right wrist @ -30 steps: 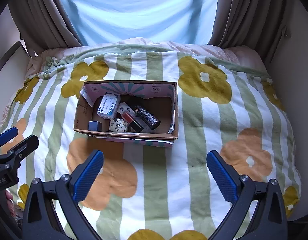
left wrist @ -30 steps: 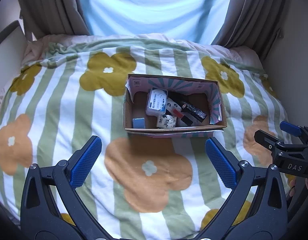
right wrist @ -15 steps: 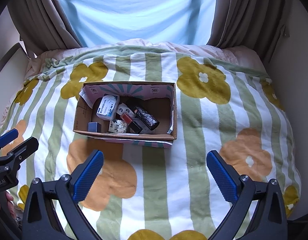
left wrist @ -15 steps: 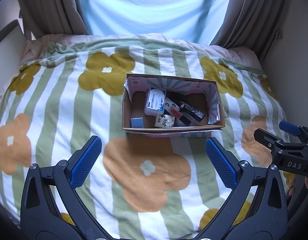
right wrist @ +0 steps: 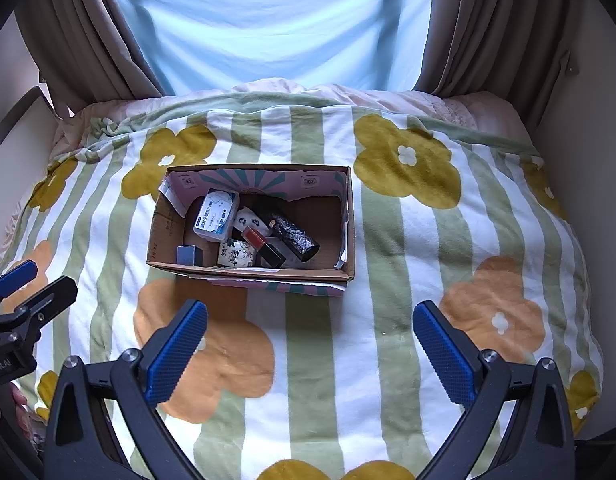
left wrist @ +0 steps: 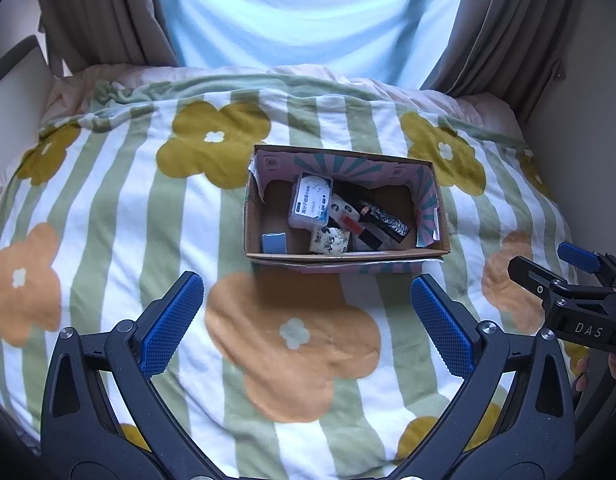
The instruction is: Organize objects
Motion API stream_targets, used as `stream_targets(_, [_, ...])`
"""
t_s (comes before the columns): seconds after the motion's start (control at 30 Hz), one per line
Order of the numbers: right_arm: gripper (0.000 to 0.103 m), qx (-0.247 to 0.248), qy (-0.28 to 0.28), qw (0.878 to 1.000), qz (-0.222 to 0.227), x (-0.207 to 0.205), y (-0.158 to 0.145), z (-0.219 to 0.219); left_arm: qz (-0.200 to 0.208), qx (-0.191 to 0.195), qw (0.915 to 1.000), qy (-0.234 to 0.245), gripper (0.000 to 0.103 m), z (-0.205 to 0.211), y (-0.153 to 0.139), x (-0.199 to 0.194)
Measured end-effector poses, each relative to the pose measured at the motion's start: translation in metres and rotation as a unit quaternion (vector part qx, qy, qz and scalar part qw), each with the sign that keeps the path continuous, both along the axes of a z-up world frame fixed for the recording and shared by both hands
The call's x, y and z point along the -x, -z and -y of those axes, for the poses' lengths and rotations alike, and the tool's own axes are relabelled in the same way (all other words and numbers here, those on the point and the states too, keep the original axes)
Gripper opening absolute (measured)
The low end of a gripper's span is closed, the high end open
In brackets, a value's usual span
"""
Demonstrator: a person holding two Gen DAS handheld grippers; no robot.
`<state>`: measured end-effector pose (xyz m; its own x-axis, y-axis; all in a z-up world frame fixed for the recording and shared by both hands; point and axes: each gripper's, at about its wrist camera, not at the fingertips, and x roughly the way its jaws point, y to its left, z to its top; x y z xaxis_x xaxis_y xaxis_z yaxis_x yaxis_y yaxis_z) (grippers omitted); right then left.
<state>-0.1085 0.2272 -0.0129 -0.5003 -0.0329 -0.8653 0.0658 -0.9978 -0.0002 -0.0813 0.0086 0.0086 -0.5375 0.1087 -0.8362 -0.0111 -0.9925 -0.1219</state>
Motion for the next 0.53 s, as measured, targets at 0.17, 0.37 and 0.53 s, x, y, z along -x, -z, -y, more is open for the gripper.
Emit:
stream_targets(0.17, [0.103, -0.003, 0.001, 1.0, -0.001, 0.0002, -0.0009, -0.0004, -0.007, 0.005, 0.9999, -0.013, 0.103, 0.0005, -0.002, -0.0035])
stream_targets(0.37, [0.103, -0.004, 0.0, 1.0, -0.001, 0.0005, -0.0006, 0.0, -0.013, 0.058, 0.9978, -0.03, 0.103, -0.0066, -0.0049, -0.0031])
stream_targets(0.53, [0.103, -0.003, 0.0, 1.0, -0.001, 0.0006, -0.0004, 0.0, -0.031, 0.042, 0.9981, -0.033, 0.103, -0.0057, -0.0049, -0.0096])
